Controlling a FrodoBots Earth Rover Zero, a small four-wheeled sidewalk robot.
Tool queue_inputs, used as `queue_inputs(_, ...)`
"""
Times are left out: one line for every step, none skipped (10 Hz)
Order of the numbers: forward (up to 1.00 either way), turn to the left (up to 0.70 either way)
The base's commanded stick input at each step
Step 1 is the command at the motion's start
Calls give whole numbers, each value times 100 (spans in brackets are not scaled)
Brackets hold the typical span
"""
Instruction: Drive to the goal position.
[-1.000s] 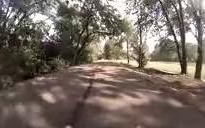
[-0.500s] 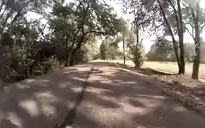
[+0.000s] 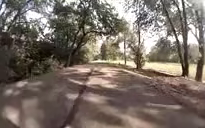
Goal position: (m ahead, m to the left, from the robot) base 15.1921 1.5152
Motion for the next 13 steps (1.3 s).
queue_inputs(70,0)
queue_inputs(70,0)
queue_inputs(70,0)
queue_inputs(70,0)
queue_inputs(70,0)
queue_inputs(70,0)
queue_inputs(70,0)
queue_inputs(70,0)
queue_inputs(70,0)
queue_inputs(70,0)
queue_inputs(70,0)
queue_inputs(70,0)
queue_inputs(70,0)
